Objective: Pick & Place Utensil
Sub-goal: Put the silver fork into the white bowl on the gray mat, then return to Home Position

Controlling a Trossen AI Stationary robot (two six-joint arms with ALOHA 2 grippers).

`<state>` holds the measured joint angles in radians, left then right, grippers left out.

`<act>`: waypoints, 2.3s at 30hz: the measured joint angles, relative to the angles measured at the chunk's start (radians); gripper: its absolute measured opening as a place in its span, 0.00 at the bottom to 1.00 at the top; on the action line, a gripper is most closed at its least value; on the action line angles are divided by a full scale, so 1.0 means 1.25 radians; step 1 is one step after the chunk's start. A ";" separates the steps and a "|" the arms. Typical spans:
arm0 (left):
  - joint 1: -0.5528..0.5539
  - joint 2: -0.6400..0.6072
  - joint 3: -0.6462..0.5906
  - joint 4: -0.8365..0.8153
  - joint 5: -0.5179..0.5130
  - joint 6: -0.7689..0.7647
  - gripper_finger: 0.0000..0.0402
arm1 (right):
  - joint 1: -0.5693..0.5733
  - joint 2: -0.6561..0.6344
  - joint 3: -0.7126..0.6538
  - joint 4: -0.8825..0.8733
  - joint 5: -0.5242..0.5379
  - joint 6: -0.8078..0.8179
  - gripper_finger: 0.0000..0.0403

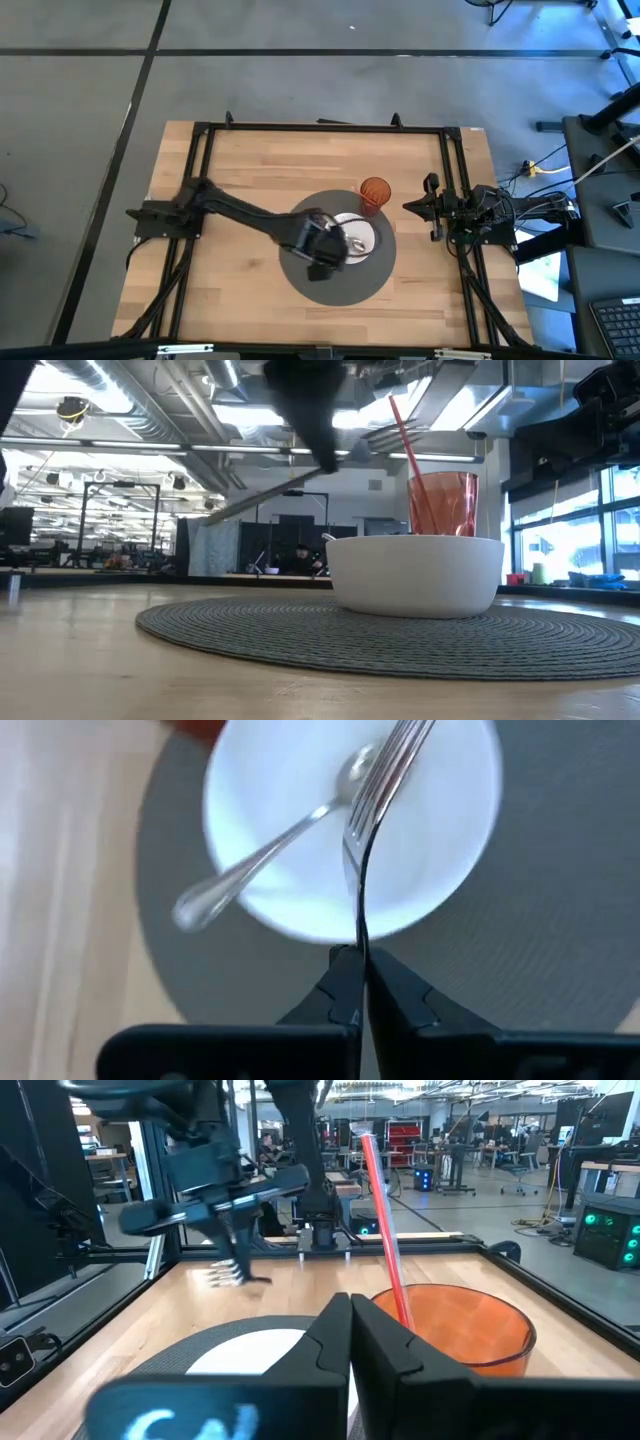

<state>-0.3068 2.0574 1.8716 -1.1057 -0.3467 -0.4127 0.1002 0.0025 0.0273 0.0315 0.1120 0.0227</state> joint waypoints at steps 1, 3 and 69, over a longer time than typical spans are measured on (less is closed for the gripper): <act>0.005 0.029 0.047 -0.024 0.013 0.018 0.01 | 0.000 0.000 0.000 0.000 0.000 0.000 0.01; 0.016 0.080 0.136 -0.065 0.036 0.057 0.01 | 0.000 0.000 0.000 0.000 0.000 0.000 0.01; 0.211 0.303 0.328 -0.061 0.395 0.201 0.12 | 0.000 0.000 0.000 0.001 0.000 -0.003 0.01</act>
<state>-0.0435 2.4359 2.2818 -1.1824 0.1465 -0.1617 0.1003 0.0025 0.0273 0.0322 0.1120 0.0191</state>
